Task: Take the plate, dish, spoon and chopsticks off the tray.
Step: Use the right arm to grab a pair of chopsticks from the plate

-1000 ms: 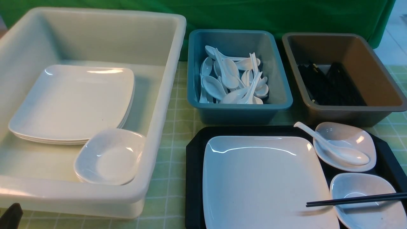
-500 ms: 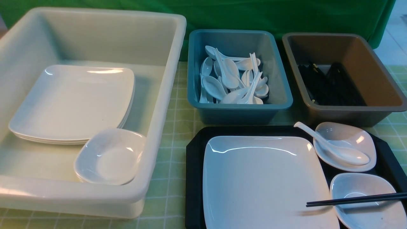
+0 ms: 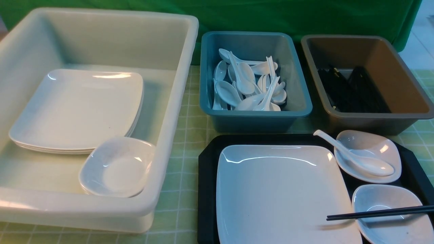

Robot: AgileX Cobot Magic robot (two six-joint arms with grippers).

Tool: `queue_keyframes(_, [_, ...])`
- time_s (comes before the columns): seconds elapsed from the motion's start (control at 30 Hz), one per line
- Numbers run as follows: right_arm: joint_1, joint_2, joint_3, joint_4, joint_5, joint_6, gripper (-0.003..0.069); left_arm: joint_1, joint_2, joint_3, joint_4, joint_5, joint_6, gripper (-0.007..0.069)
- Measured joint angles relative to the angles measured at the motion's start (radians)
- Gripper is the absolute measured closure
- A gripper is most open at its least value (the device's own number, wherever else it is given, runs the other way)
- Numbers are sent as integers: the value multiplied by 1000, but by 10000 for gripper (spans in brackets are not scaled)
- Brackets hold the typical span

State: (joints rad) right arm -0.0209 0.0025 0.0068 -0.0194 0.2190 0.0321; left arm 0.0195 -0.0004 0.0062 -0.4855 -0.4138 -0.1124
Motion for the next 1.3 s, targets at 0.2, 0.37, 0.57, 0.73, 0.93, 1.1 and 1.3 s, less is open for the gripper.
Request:
queue_keyframes(0.2, [0,0,0,0,0,0,417,0,0,0,58,-45,-9,528])
queue_keyframes(0.37, [0,0,0,19,-74,22,417,0,0,-43,193,-18,-104,634])
queue_keyframes(0.57, [0,0,0,77,-335,478,417,0,36,-292,241,244,-147,641])
queue_keyframes(0.73, [0,0,0,86,-372,652,417,0,235,-557,258,638,-105,641])
queue_keyframes(0.93, [5,-1,-17,86,-455,633,437,0,611,-781,225,1079,112,641])
queue_keyframes(1.1, [122,133,-322,19,-71,412,631,0,831,-806,79,1198,318,641])
queue_keyframes(1.3, [339,624,-794,-86,603,131,665,-21,998,-833,-125,1234,512,641])
